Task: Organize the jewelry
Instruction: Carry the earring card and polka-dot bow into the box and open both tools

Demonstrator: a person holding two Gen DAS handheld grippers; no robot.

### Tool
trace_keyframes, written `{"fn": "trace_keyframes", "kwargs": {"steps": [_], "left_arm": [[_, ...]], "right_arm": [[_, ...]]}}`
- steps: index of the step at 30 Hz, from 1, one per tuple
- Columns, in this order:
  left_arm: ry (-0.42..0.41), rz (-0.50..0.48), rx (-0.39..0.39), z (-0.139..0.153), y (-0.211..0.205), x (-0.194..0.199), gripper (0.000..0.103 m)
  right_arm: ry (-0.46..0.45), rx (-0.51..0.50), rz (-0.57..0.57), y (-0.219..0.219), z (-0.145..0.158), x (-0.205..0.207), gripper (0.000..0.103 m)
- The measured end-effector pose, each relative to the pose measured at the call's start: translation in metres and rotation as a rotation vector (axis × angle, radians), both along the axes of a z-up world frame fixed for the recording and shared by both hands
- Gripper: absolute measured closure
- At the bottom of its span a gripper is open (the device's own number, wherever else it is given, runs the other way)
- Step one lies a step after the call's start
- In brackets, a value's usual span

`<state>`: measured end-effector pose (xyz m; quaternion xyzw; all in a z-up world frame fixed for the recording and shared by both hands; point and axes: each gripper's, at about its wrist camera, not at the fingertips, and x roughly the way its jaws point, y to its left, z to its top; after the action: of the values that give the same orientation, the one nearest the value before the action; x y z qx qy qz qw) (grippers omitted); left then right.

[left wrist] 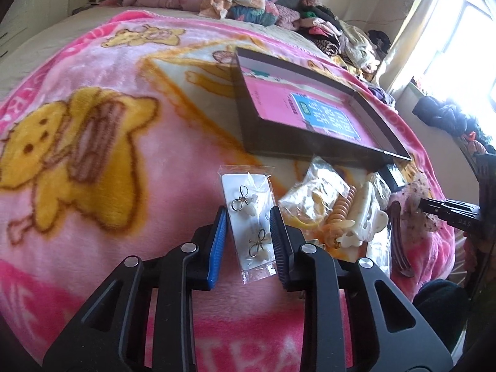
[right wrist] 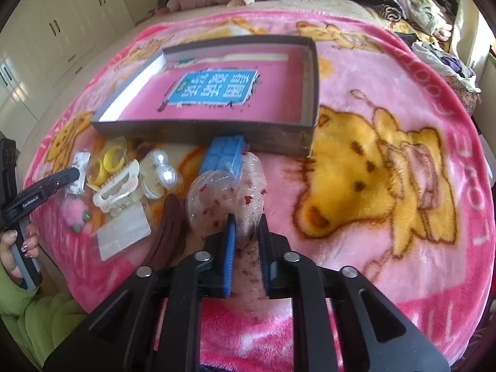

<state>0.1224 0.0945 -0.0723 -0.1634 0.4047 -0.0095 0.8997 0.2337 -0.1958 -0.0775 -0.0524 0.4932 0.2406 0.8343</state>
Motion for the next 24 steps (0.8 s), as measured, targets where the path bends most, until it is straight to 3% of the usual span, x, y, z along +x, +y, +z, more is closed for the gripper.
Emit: {"fn": "trace_keyframes", "kwargs": {"steps": [7,13,19,24], "left_arm": [[-0.046,0.041,0.034,0.015,0.016,0.004,0.083],[-0.095,-0.012,0.087,0.035,0.009,0.023,0.083],[-0.125,-0.029,0.168,0.051,-0.006,0.048,0.082],[-0.142,-0.044,0.176,0.059,-0.016,0.073,0.082]], "right_arm": [[-0.083,0.058,-0.032,-0.009,0.027,-0.005,0.091],[-0.155,0.071,-0.047,0.004,0.052,0.007,0.091],[-0.175,0.092,-0.06,0.022,0.064,0.024,0.091],[-0.177,0.1,-0.085,0.033,0.066,0.04,0.091]]}}
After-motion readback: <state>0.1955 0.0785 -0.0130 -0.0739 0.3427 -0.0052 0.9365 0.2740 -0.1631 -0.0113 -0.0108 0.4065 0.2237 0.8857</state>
